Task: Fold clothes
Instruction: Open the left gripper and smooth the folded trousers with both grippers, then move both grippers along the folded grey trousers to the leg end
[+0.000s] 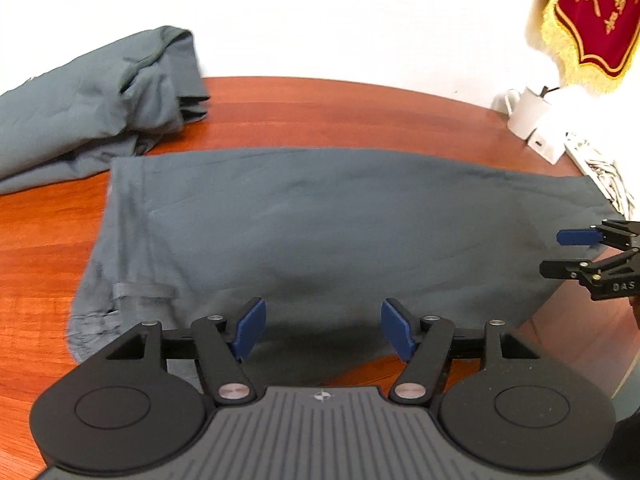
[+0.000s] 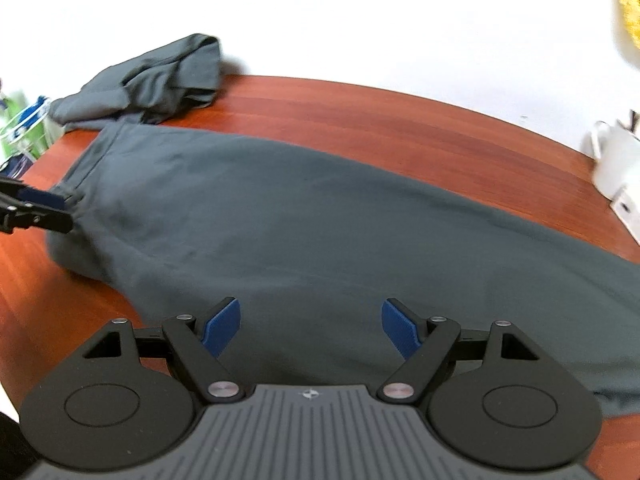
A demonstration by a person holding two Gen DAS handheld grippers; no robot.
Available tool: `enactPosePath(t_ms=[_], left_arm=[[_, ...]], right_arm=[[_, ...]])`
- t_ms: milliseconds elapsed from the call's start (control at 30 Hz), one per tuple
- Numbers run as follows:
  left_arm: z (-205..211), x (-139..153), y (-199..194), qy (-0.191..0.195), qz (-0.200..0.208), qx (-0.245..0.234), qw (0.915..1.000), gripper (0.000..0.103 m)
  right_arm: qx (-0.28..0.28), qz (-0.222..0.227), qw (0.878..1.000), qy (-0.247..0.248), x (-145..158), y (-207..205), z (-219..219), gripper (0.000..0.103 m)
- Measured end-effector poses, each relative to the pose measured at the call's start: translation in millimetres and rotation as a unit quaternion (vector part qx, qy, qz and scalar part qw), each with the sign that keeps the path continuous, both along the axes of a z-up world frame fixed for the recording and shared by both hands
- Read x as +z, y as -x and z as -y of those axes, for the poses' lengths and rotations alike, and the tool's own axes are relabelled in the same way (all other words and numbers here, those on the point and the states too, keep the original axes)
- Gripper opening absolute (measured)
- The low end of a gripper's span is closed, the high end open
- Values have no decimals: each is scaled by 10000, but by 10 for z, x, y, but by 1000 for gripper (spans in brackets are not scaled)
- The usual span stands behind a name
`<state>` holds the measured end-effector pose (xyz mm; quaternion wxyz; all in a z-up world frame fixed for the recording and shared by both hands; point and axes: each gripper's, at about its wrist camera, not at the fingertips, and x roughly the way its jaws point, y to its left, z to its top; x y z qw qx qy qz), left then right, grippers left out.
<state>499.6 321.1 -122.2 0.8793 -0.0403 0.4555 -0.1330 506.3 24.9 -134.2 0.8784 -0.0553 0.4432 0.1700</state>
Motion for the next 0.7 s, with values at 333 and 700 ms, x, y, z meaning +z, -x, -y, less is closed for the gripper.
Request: enactPosePath(t_ms=[333,700], left_arm=[[453,-44,-26,9,-85,-404,9991,67],[625,43,-343,-146,75,-1256,9919,67]], right_arm=[[-531,-63,9984,181,-145,-90,349,84],[-1021,-321,9940,-203,-211,165,623,84]])
